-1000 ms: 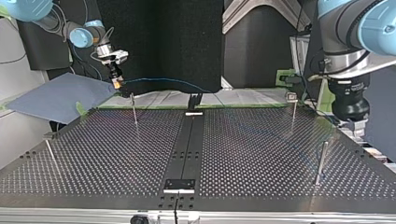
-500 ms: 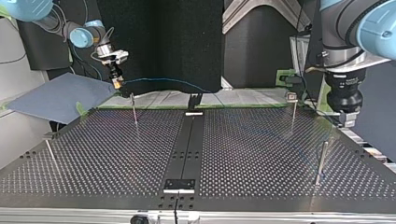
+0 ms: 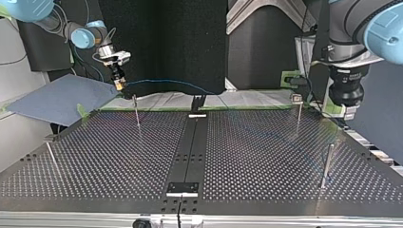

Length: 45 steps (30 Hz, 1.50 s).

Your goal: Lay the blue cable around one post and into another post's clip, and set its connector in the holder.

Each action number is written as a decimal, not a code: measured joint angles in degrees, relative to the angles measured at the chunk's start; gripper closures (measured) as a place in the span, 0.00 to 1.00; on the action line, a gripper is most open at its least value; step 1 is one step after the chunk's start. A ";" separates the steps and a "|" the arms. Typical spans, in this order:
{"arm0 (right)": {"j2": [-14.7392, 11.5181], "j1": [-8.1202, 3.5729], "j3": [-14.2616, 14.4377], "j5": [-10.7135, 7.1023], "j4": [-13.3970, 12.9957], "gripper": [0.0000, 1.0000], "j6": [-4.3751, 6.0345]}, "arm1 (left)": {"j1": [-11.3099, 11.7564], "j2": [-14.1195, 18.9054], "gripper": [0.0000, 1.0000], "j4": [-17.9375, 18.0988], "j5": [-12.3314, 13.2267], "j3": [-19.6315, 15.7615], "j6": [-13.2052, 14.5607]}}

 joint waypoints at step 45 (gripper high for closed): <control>0.00 0.18 0.00 -0.04 0.12 1.00 -0.05 | -0.19 -0.12 0.00 -0.55 -2.59 -0.04 -0.68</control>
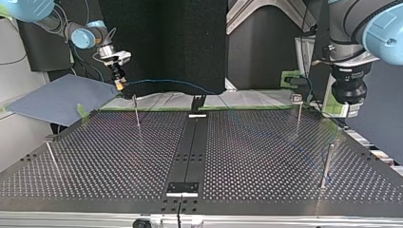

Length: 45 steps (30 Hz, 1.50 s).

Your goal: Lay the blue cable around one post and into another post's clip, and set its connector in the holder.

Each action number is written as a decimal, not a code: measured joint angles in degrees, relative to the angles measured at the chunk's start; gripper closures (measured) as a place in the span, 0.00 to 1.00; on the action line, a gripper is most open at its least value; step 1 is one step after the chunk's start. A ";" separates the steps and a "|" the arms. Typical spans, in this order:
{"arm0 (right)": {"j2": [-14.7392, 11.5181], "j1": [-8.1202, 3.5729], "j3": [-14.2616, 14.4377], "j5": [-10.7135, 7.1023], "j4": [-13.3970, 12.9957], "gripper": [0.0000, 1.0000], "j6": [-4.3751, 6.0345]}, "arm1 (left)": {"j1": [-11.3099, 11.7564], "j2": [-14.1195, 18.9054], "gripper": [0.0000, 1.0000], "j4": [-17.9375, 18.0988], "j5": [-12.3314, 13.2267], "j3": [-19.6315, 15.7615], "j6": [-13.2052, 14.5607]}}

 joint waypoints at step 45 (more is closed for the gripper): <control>0.00 0.09 0.00 0.03 0.34 1.00 -0.15 | -2.73 -0.25 0.00 8.72 8.40 -8.36 -1.11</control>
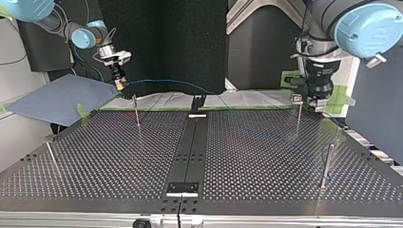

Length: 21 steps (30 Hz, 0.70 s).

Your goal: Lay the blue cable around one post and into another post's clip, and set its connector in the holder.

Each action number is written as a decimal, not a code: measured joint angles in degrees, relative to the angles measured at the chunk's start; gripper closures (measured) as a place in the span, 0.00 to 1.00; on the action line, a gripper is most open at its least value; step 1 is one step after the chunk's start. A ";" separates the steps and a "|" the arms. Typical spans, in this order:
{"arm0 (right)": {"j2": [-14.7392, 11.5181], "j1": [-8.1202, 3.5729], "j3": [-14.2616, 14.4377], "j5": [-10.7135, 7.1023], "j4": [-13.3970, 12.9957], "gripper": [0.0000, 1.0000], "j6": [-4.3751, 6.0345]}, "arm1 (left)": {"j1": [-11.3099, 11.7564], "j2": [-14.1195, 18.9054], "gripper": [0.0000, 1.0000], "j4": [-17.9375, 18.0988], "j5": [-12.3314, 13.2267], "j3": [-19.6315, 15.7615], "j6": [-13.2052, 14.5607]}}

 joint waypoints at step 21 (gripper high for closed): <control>0.00 0.43 -0.01 1.56 1.60 1.00 -0.34 | -7.57 -5.81 0.00 9.89 9.84 -9.87 -8.78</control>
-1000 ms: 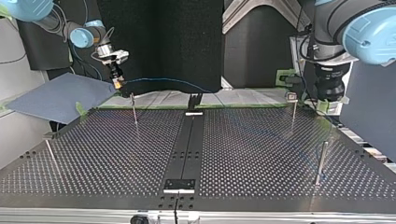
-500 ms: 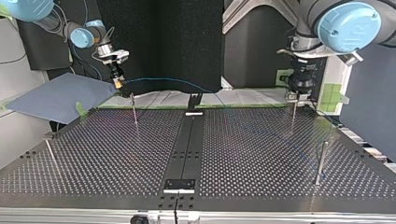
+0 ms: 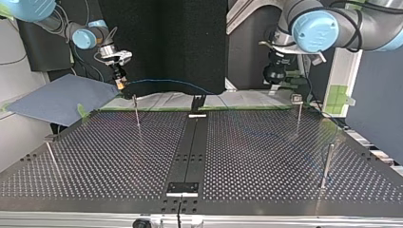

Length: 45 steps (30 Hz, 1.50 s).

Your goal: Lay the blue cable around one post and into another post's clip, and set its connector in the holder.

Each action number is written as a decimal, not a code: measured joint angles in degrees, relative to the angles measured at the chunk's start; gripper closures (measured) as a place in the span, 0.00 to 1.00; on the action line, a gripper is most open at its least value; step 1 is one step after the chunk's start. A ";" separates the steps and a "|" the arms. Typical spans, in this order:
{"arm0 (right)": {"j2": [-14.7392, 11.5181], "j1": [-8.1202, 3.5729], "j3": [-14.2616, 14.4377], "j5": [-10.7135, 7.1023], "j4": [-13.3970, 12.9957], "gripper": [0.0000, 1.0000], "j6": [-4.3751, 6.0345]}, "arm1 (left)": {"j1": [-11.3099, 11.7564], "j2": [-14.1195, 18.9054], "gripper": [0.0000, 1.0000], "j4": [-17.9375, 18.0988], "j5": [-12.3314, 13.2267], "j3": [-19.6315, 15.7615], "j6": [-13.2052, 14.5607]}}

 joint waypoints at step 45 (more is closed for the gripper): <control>-0.03 0.04 -0.35 5.84 1.93 1.00 0.83 | -22.04 -22.03 0.00 22.06 -16.44 2.38 5.36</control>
